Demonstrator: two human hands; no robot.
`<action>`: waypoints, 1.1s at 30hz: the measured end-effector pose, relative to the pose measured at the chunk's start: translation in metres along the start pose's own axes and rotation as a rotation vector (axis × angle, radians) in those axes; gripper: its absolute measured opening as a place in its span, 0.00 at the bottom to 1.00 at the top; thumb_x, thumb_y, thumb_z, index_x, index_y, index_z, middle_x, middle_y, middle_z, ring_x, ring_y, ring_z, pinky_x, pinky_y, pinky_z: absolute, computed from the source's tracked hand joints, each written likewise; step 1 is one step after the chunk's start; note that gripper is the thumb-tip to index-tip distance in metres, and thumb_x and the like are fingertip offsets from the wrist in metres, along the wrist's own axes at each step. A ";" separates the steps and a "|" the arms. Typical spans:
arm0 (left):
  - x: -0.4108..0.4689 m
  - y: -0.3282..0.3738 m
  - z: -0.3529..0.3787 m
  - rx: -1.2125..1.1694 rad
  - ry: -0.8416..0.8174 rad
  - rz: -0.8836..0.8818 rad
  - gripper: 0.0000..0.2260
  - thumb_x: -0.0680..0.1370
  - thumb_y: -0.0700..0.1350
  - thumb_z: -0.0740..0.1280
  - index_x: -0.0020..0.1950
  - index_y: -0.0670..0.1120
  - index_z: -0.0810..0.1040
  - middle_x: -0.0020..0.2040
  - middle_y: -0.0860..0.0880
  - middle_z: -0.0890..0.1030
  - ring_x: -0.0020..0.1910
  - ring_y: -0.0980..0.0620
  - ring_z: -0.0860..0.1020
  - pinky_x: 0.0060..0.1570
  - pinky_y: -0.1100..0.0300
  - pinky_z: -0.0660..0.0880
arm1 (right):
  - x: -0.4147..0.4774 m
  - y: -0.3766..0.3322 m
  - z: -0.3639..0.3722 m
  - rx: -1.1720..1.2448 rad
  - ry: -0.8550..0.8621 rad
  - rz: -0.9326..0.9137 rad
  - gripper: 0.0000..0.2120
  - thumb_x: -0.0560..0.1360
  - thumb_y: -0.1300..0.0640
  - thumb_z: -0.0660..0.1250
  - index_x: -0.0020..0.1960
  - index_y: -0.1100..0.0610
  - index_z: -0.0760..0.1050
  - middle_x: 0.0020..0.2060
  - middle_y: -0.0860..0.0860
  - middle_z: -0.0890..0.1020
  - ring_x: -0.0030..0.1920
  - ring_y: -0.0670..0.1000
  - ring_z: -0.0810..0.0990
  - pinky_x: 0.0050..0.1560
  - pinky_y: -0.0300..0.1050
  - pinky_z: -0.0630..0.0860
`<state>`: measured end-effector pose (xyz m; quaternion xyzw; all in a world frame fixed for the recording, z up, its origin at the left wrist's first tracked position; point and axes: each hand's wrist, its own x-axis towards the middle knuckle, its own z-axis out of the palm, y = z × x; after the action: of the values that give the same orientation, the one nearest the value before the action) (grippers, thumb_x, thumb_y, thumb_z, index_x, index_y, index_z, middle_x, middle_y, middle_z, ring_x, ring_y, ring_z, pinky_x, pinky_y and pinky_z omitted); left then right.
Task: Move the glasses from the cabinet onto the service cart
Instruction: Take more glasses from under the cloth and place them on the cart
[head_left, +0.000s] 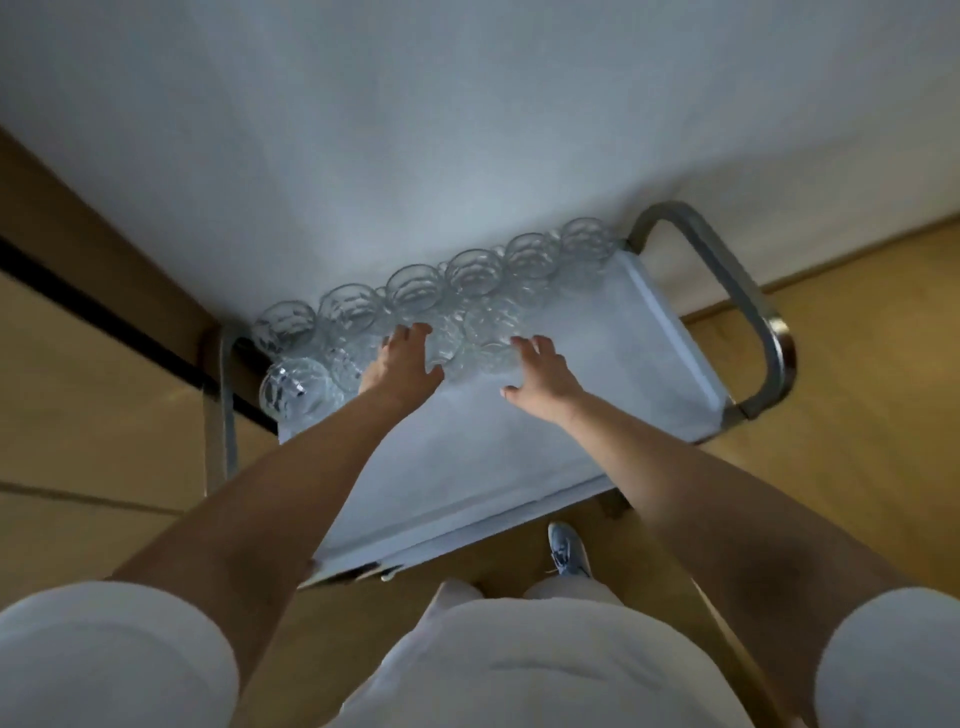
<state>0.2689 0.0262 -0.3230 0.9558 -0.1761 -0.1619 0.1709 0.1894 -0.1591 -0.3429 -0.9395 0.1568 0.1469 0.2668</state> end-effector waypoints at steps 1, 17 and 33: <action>0.002 0.005 0.001 -0.014 0.002 0.059 0.25 0.76 0.47 0.66 0.71 0.46 0.64 0.67 0.42 0.67 0.67 0.42 0.67 0.62 0.45 0.70 | -0.009 0.006 0.000 0.034 0.006 0.018 0.36 0.75 0.50 0.69 0.76 0.53 0.53 0.74 0.58 0.54 0.71 0.63 0.63 0.68 0.55 0.66; -0.056 0.250 0.110 0.167 -0.401 0.809 0.24 0.78 0.50 0.65 0.72 0.49 0.64 0.72 0.48 0.65 0.70 0.45 0.64 0.67 0.52 0.65 | -0.193 0.203 -0.045 0.497 0.495 0.462 0.39 0.70 0.55 0.74 0.75 0.56 0.58 0.71 0.56 0.62 0.70 0.54 0.65 0.66 0.38 0.60; -0.166 0.600 0.253 0.062 -0.466 1.101 0.24 0.76 0.48 0.67 0.71 0.48 0.65 0.71 0.47 0.66 0.70 0.45 0.64 0.65 0.52 0.66 | -0.406 0.488 -0.168 0.431 0.766 0.734 0.39 0.71 0.46 0.72 0.75 0.54 0.58 0.73 0.55 0.60 0.73 0.54 0.60 0.70 0.45 0.60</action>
<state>-0.1401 -0.5048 -0.2764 0.6678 -0.6831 -0.2496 0.1587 -0.3293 -0.5580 -0.2823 -0.7340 0.5848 -0.1562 0.3079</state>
